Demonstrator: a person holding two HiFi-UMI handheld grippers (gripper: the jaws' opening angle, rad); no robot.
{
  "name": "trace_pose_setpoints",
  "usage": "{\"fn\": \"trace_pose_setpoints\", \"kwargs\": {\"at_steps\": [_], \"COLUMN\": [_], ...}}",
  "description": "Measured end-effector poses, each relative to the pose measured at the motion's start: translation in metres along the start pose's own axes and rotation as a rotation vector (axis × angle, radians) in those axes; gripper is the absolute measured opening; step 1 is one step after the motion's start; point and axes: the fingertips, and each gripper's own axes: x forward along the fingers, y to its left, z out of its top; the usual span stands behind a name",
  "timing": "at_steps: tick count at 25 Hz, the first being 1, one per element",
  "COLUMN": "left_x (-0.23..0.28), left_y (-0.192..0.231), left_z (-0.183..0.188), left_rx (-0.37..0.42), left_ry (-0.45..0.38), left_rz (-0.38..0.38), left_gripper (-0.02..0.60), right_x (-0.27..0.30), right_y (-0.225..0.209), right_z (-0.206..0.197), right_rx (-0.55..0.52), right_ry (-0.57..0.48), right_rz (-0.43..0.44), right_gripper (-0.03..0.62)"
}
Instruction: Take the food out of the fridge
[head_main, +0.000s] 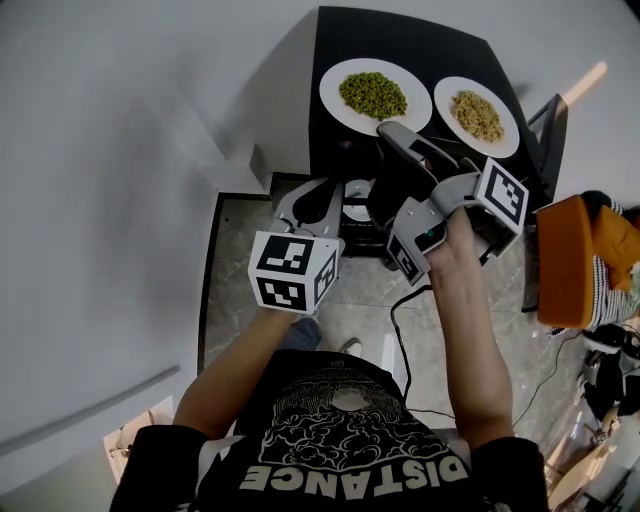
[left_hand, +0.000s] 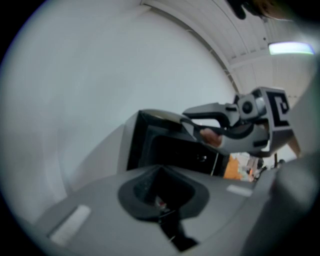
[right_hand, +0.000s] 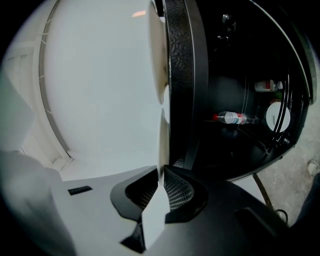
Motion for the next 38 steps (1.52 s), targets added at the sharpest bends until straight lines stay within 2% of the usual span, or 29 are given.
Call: {"fn": "trace_pose_setpoints", "kwargs": {"at_steps": [8,15,22,25,29,33,38], "left_x": [0.002,0.007,-0.001,-0.004,-0.009,-0.014,-0.017], "left_y": [0.001,0.005,-0.023,-0.039,-0.060,-0.079,-0.103], "left_z": [-0.005,-0.006,-0.005,-0.009,-0.015,-0.023,-0.033], "left_rx": [-0.009,-0.014,-0.013,-0.009,-0.006,-0.003,0.003], "left_ry": [0.004,0.000,-0.008,-0.008,-0.007,-0.005,0.002], "left_rz": [0.005,0.016,0.020,0.014,0.008,0.007,-0.002], "left_gripper": [0.002,0.002,0.002,0.002,0.002,0.002,0.002], "right_x": [0.004,0.004,-0.039,-0.058,-0.083,-0.112,-0.141], "right_y": [-0.002,-0.005,-0.011,-0.018,-0.026,-0.046,-0.063], "right_z": [0.001,0.003,-0.001,-0.005,-0.014,-0.016,-0.019], "right_rx": [-0.012,-0.020,-0.099,-0.236,-0.527,-0.712,-1.005], "right_ry": [0.030,0.049,0.050,0.054,0.068,0.053,0.067], "right_rz": [0.038,0.078,0.065,0.031,-0.045,-0.173,-0.306], "right_gripper": [0.013,0.044,0.043,0.043,0.043,0.043,0.033]}}
